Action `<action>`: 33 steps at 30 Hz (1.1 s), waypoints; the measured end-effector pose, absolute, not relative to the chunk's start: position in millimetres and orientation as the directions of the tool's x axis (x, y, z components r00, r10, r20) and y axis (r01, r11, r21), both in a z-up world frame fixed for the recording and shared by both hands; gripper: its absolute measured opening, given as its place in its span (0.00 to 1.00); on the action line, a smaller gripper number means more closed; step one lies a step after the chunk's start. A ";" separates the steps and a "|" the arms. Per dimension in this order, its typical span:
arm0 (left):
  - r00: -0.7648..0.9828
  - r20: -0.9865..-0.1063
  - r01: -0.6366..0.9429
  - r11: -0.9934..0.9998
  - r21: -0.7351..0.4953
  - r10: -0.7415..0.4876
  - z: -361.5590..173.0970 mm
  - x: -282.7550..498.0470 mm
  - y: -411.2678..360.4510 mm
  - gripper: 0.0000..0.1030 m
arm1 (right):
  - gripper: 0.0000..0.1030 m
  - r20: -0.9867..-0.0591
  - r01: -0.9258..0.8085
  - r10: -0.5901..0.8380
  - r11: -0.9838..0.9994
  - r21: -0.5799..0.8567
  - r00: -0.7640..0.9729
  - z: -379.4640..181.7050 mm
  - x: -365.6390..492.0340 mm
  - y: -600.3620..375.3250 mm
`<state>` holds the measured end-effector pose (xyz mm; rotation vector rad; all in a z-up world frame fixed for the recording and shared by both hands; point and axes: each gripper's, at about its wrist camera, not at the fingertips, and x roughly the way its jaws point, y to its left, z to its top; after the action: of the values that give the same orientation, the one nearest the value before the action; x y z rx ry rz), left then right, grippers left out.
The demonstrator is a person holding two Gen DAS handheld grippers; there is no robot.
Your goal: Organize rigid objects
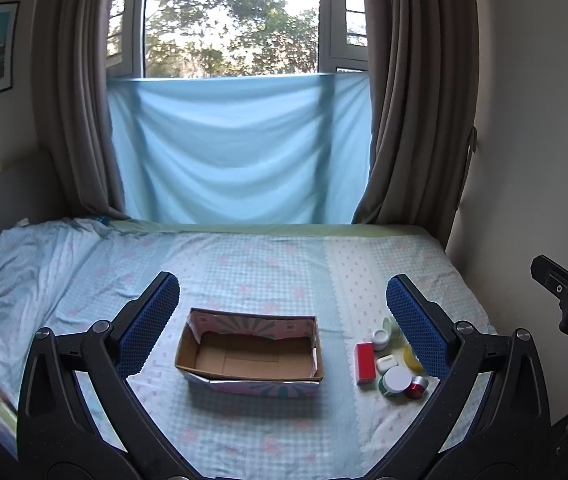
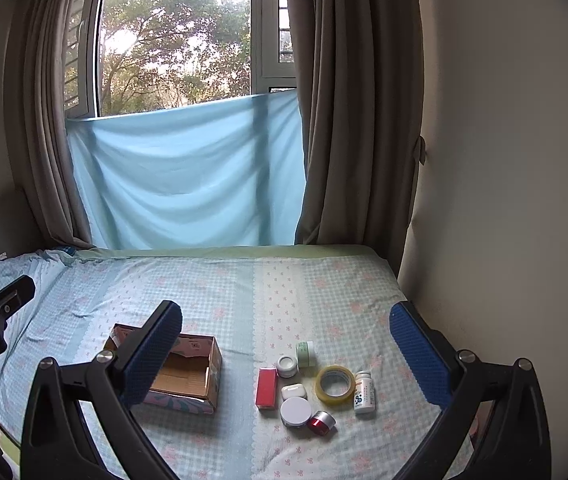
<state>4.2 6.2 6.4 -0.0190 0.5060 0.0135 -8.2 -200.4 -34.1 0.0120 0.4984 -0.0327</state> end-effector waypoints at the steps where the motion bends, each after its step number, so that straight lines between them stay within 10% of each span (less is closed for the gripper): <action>1: 0.874 -0.485 -0.019 1.000 -0.015 0.009 6.2 4.3 5.8 1.00 | 1.00 -0.475 0.032 -0.024 0.999 0.009 0.880 -33.4 -8.1 -201.0; 14: 0.793 -0.608 0.014 0.999 -0.043 -0.037 -29.7 43.7 -34.5 1.00 | 1.00 -0.546 0.064 -0.039 0.998 0.028 0.837 -55.8 4.3 -242.5; 33: 0.388 -0.915 0.082 0.993 -0.083 -0.109 -254.2 190.0 -160.5 1.00 | 1.00 -0.818 0.122 -0.050 0.992 0.025 0.573 -244.2 109.5 -368.7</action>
<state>190.0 -160.5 -254.2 -0.0258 1.1660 -0.1211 109.5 -368.8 -244.2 0.0815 0.9558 -0.1013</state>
